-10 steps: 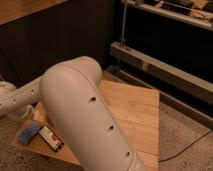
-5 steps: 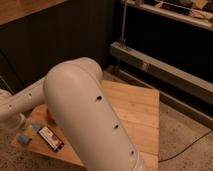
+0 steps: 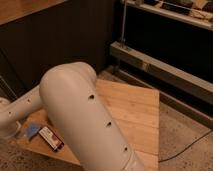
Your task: Place the white sponge in the ceramic cup
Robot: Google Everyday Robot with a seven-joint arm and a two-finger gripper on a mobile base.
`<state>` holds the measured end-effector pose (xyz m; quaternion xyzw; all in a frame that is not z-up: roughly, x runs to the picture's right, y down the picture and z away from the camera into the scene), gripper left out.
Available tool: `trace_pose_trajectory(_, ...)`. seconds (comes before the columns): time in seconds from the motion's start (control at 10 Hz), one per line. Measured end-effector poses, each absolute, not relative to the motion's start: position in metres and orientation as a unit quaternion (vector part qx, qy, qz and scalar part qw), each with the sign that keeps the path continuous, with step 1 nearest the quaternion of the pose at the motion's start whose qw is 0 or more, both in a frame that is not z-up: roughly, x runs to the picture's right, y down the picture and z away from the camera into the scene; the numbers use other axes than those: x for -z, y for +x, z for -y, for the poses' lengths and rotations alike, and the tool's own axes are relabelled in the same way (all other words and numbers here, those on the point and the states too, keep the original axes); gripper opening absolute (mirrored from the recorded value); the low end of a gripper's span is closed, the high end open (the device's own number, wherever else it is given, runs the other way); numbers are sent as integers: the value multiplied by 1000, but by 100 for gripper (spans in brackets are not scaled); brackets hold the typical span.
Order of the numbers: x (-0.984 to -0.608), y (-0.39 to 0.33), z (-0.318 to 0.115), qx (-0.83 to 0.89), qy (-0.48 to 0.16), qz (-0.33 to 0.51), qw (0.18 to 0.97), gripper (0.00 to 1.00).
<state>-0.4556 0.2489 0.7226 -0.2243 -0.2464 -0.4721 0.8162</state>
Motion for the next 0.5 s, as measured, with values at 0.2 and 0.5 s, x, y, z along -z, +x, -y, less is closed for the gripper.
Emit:
trace_pose_trajectory(0.2,-729,-472,-254,487,-199,251,812,65)
trace_pose_trajectory(0.5,-737,-485,-255,504,-172,237,813,65)
